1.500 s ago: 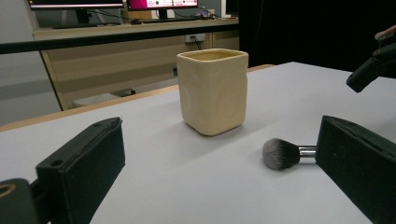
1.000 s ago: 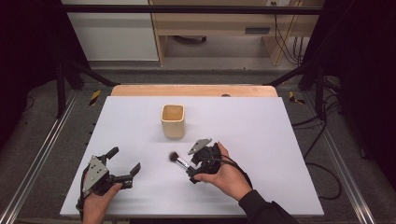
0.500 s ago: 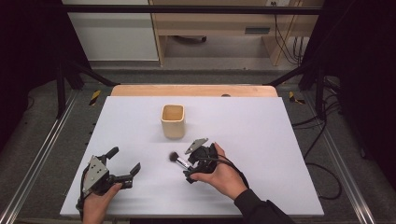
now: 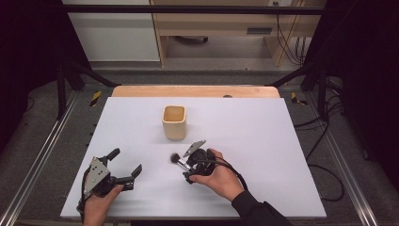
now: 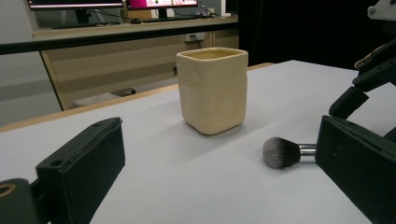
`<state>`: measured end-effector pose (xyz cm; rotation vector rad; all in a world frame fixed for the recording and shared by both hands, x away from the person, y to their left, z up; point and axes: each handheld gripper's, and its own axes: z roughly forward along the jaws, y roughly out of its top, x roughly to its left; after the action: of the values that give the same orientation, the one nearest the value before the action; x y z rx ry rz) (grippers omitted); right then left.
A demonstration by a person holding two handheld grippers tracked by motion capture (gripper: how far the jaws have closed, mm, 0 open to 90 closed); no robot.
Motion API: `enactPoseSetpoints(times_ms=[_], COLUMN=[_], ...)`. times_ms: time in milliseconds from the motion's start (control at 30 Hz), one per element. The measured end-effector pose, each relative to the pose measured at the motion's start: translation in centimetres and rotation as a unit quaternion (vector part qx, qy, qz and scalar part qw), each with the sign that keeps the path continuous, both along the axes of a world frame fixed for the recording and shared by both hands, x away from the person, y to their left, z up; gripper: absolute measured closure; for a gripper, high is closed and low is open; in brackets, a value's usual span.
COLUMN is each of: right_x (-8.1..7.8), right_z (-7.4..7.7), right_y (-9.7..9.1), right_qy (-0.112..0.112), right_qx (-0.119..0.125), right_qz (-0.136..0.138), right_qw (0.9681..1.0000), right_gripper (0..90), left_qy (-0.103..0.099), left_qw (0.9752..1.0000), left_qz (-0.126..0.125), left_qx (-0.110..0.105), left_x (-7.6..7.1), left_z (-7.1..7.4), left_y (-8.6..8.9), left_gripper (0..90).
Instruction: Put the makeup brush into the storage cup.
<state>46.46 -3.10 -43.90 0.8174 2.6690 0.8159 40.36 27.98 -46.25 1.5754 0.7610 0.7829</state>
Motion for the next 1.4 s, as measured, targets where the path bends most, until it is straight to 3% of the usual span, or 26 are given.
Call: enactPoseSetpoints(times_ms=[433, 833, 1200, 1400], right_x=[0.1, 0.2, 0.1, 0.1], right_z=[-0.8, -1.5, -1.8, -1.8], right_y=[0.0, -0.8, -0.9, -0.9], right_qy=[0.029, 0.056, 0.066, 0.065], right_qx=[-0.011, -0.005, -0.009, -0.008], right_qz=[-0.003, -0.026, -0.025, -0.028], right_qw=[0.9995, 0.9981, 0.9975, 0.9975], right_gripper=[49.0, 60.5, 73.5, 74.0], left_qy=[0.001, 0.001, 0.001, 0.001], left_qw=[1.0000, 1.0000, 1.0000, 1.0000], left_qz=[-0.001, -0.003, -0.003, -0.004], left_qx=[0.002, 0.004, 0.005, 0.005], left_x=[0.0, 0.0, 0.0, 0.0], left_z=[0.0, 0.0, 0.0, 0.0], left_y=[0.0, -0.2, -0.2, -0.3], left_gripper=[1.4, 1.6, 1.6, 1.6])
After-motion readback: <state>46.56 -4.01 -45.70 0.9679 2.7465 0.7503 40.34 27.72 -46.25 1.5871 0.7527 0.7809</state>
